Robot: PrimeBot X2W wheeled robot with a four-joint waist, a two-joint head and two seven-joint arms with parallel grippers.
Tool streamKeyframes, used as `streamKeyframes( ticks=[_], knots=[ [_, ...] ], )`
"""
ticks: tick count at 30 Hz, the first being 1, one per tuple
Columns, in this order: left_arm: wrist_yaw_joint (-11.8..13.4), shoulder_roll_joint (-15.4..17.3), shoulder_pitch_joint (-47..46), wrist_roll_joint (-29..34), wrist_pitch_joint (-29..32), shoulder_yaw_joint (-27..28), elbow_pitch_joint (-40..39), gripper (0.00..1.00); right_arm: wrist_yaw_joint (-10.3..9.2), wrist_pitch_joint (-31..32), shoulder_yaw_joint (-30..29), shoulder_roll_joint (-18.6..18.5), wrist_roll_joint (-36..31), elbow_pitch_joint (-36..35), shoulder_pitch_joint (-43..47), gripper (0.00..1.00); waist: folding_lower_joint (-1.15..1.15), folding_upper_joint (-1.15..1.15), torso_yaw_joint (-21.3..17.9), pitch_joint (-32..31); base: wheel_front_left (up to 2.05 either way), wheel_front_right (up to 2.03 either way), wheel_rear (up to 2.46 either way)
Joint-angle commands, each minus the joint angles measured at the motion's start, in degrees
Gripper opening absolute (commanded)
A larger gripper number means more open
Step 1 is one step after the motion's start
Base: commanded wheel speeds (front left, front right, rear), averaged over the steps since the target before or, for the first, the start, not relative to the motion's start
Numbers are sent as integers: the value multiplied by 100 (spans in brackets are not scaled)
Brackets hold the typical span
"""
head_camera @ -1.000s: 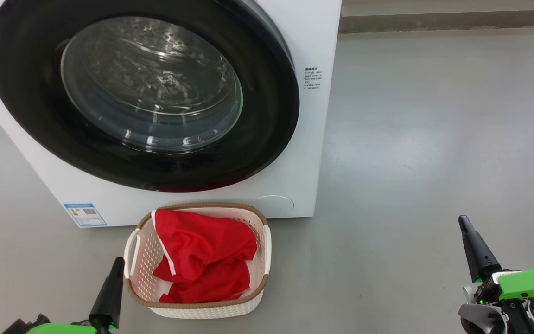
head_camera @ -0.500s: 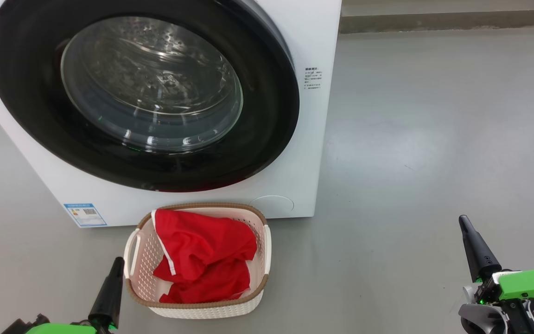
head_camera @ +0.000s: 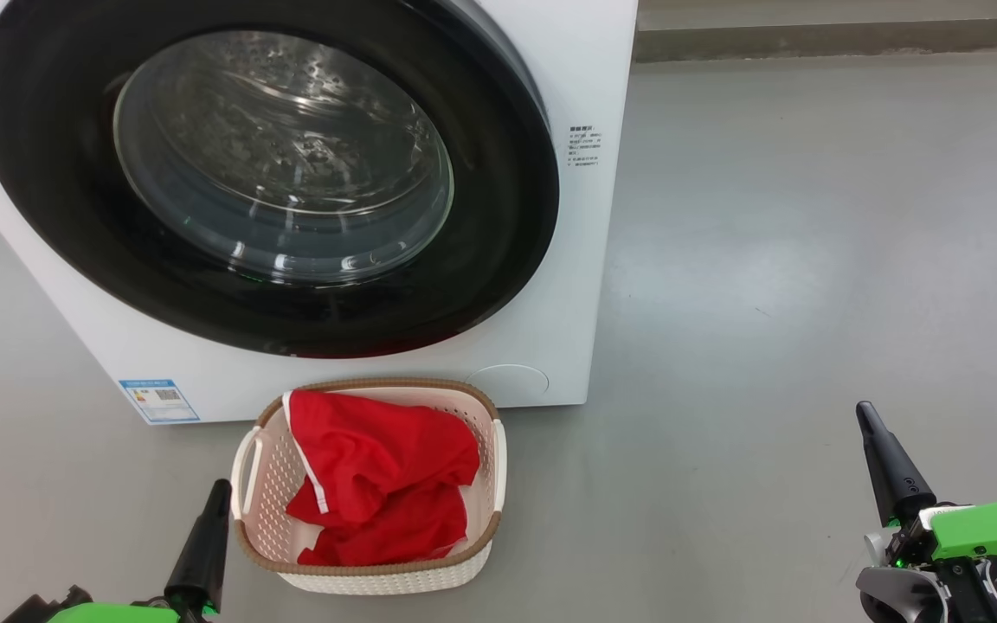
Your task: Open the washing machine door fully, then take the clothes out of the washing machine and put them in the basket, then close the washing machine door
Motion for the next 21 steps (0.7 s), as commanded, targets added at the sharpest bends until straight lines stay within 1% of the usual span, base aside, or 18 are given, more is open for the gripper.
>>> streamKeyframes(
  ticks=[1, 21],
  knots=[
    [-40, 70, -258, 29, 33, 198, -154, 0, -3, 27, 107, -50, -15, -170, -243, 0, 0, 0, 0, 0, 0, 0, 0],
    [-40, 58, -259, 44, 47, 216, -154, 0, -3, 40, 90, -38, -30, -169, -244, 0, 0, 0, 0, 0, 0, 0, 0]
  ],
)
